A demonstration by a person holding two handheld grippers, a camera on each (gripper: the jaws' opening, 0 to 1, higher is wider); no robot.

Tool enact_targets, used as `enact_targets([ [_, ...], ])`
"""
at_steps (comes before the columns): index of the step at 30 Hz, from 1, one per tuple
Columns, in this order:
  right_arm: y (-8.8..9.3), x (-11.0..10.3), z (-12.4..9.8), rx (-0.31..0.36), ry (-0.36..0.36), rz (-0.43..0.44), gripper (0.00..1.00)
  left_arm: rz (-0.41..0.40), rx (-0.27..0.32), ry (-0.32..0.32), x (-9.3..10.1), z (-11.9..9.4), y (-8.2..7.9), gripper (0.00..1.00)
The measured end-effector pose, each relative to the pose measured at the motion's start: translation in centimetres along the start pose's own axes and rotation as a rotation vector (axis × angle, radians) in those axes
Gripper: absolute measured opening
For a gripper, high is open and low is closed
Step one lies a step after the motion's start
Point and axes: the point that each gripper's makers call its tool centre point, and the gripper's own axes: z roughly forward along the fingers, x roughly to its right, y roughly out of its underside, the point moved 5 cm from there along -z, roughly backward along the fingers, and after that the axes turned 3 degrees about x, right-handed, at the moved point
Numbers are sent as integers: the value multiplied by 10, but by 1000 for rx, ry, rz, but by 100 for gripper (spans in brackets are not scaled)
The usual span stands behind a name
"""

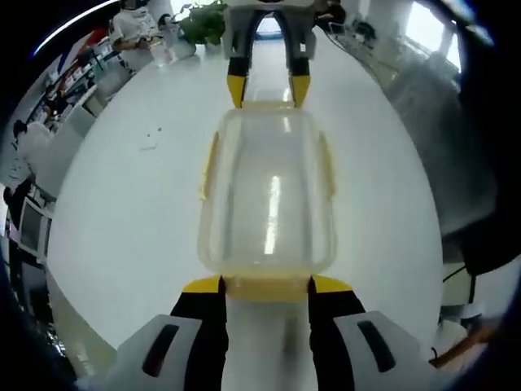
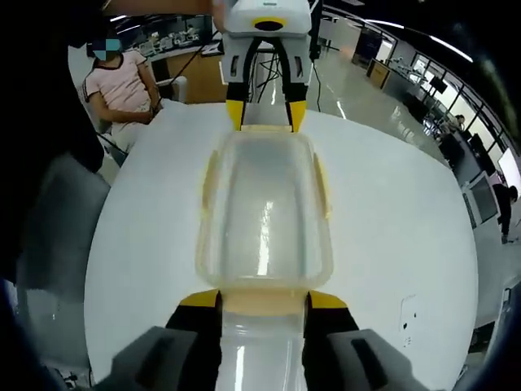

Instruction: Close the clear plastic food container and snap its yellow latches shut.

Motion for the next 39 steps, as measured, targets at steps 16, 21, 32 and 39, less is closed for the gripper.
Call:
enact_targets([
  [16,28,0,-21,19,16,4,36,26,-13,-22,0,12,-34,35],
  [21,41,-2,-28,21,12,10,36,27,-16,-21,2,18,-47,35],
  [32,61,-1,-43,5,24,17,36,38,-1,-20,-3,28,-72,35],
  [39,77,-3,-48,13,29,25,36,48,-1,-10,-4,38,-82,35],
])
